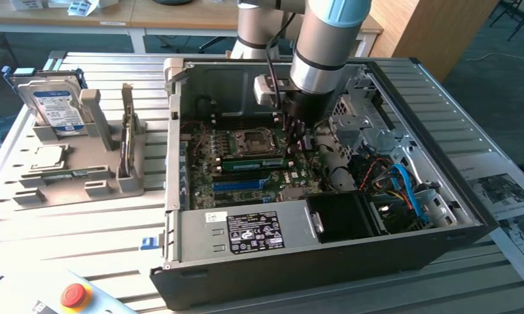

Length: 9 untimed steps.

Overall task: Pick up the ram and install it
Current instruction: 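Press down the ram until it locks into place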

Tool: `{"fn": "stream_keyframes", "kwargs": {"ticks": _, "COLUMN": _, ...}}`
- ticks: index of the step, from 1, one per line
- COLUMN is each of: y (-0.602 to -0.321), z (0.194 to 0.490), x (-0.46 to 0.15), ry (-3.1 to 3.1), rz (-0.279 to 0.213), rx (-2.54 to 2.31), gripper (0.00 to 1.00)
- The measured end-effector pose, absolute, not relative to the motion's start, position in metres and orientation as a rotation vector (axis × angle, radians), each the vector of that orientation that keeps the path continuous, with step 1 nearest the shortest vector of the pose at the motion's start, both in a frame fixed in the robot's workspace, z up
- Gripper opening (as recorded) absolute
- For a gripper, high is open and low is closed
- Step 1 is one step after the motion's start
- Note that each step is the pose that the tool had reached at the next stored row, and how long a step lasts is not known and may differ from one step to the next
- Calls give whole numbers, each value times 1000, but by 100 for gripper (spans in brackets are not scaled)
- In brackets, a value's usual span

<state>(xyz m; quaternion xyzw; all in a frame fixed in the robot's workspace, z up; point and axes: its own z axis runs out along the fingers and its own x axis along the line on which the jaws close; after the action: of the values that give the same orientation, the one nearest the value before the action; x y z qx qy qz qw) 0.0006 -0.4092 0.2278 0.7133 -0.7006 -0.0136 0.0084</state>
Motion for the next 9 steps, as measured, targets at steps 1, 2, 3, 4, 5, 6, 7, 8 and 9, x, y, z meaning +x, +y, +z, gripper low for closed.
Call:
{"fn": "stream_keyframes", "kwargs": {"ticks": 1, "y": -409, "z": 228, "x": 1, "ry": -2189, "rz": -43, "rx": 2229, "gripper": 10}}
{"fn": "stream_keyframes", "kwargs": {"ticks": 2, "y": -409, "z": 228, "x": 1, "ry": -2190, "rz": -43, "rx": 2229, "gripper": 10}}
{"fn": "stream_keyframes", "kwargs": {"ticks": 3, "y": -409, "z": 227, "x": 1, "ry": -2190, "rz": -43, "rx": 2229, "gripper": 10}}
{"fn": "stream_keyframes", "kwargs": {"ticks": 4, "y": -409, "z": 227, "x": 1, "ry": -2190, "rz": -43, "rx": 2229, "gripper": 10}}
{"fn": "stream_keyframes", "kwargs": {"ticks": 5, "y": -409, "z": 227, "x": 1, "ry": -2190, "rz": -43, "rx": 2229, "gripper": 10}}
{"fn": "stream_keyframes", "kwargs": {"ticks": 6, "y": -409, "z": 227, "x": 1, "ry": -2190, "rz": -43, "rx": 2229, "gripper": 10}}
{"fn": "stream_keyframes", "kwargs": {"ticks": 7, "y": -409, "z": 227, "x": 1, "ry": -2190, "rz": -43, "rx": 2229, "gripper": 10}}
{"fn": "stream_keyframes", "kwargs": {"ticks": 8, "y": -409, "z": 226, "x": 1, "ry": -2190, "rz": -43, "rx": 2229, "gripper": 10}}
{"fn": "stream_keyframes", "kwargs": {"ticks": 9, "y": -409, "z": 226, "x": 1, "ry": -2190, "rz": -43, "rx": 2229, "gripper": 10}}
